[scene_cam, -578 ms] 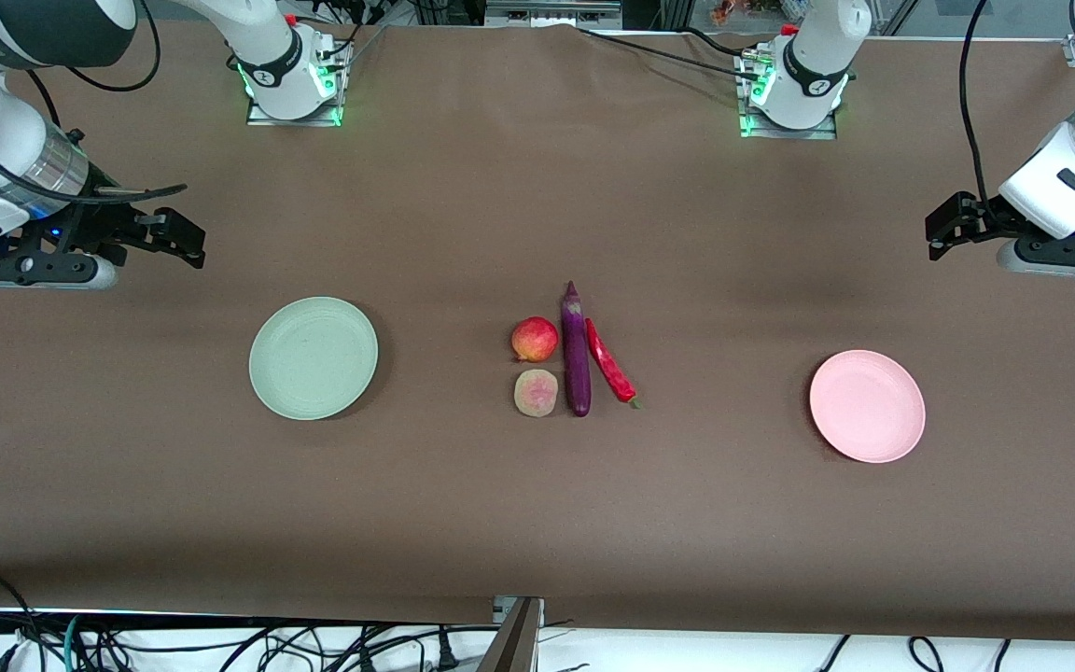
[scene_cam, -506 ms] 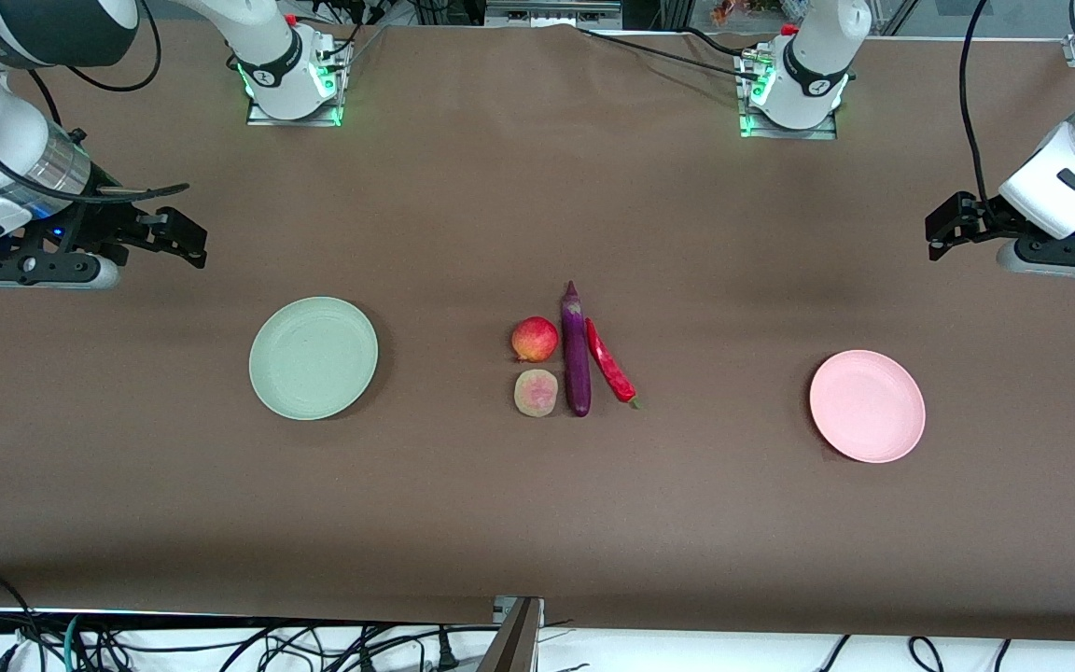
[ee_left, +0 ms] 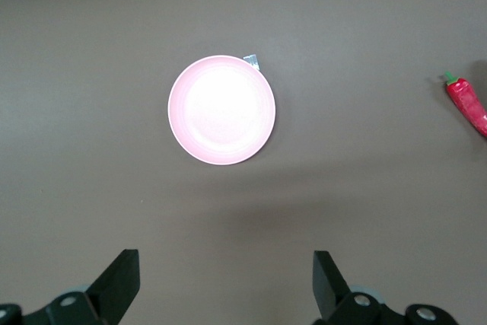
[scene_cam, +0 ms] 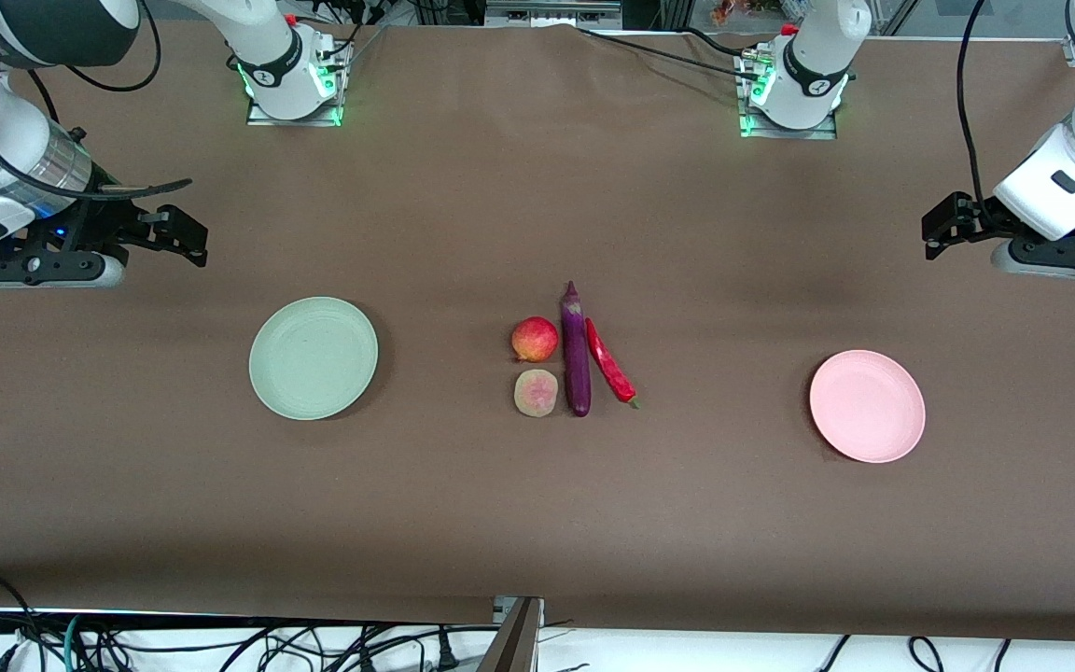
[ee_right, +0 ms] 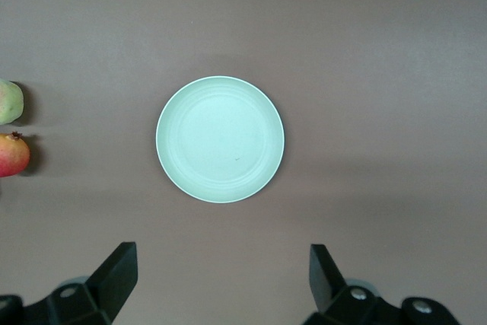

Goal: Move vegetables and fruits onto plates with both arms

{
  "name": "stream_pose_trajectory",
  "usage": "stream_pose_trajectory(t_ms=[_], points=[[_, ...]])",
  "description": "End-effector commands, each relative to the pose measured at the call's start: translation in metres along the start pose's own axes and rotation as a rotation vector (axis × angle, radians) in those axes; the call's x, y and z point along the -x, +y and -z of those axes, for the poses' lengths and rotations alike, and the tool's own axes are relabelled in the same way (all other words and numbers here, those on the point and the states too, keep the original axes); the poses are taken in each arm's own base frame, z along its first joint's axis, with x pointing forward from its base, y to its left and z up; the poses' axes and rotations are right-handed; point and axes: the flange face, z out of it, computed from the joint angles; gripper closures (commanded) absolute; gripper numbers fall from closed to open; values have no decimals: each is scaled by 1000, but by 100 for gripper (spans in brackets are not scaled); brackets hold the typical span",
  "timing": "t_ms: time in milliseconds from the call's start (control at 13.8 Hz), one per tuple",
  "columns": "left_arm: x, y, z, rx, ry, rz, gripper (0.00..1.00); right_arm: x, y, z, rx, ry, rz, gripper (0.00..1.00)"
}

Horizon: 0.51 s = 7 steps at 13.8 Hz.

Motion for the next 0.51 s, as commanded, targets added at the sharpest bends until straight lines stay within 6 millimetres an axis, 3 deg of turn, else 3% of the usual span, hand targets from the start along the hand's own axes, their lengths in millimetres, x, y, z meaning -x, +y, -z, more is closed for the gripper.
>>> stream_pose_trajectory(t_ms=[0, 145, 217, 434], points=[[-7, 6, -8, 16, -49, -3, 0, 1, 0, 8, -2, 10, 19, 0], [-10, 12, -19, 18, -76, -23, 0, 1, 1, 7, -6, 7, 14, 0], [-17, 18, -35, 23, -104, -35, 0, 1, 1, 7, -8, 8, 14, 0], [-40, 87, -84, 72, -180, -117, 0, 0, 1, 7, -8, 12, 15, 0]])
